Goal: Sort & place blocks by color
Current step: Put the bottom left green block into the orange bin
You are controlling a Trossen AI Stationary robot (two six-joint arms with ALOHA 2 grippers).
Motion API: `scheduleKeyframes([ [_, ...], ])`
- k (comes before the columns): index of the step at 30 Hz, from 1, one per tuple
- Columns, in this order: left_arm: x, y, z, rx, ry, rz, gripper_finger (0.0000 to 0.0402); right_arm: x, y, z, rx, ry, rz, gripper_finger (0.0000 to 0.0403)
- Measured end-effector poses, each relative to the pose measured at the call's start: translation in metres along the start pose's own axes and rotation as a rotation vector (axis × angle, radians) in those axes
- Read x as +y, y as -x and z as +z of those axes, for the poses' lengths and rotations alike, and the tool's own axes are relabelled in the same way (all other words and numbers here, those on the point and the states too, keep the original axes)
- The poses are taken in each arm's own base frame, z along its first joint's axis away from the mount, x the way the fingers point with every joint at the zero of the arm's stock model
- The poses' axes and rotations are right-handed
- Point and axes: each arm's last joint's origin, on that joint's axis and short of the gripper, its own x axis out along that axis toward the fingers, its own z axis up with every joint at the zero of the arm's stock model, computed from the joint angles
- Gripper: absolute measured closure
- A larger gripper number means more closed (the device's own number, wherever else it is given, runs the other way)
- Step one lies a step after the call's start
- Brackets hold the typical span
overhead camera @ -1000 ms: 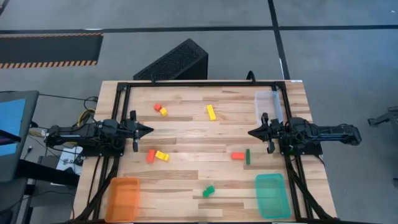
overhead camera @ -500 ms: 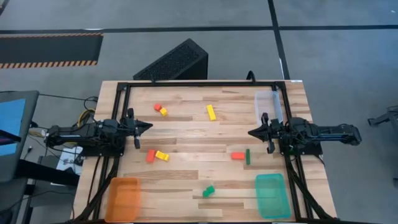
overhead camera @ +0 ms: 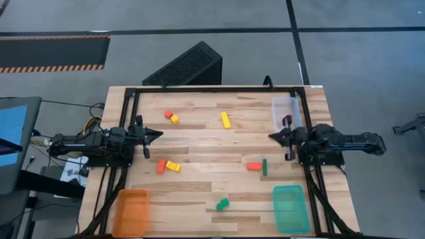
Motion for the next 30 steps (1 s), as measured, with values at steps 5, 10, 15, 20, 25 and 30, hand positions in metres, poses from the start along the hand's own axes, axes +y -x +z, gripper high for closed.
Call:
scheduleKeyframes([
  [5, 0.001, -0.001, 0.006, -0.077, -0.082, 0.03, 0.0401, -0.011, 0.006, 0.027, -0.285, -0.179, -0.313, 0.0376],
  [10, 0.005, 0.006, 0.036, -0.37, 0.103, 0.106, 0.0401, -0.025, 0.016, 0.032, -0.417, -0.423, -0.784, 0.0376],
  [15, 0.013, 0.022, 0.061, -0.672, 0.371, 0.152, 0.0401, -0.027, 0.015, 0.015, -0.324, -0.486, -0.963, 0.0376],
  [20, 0.022, 0.036, 0.072, -0.823, 0.499, 0.295, 0.0401, -0.022, 0.007, -0.003, -0.057, -0.614, -0.828, 0.0394],
  [25, 0.024, 0.038, 0.072, -0.841, 0.584, 0.352, 0.0401, -0.022, 0.001, 0.006, 0.183, -0.635, -0.806, 0.0394],
  [30, 0.025, 0.034, 0.068, -0.811, 0.717, 0.372, 0.0401, -0.026, -0.016, 0.027, 0.345, -0.676, -0.854, 0.0399],
])
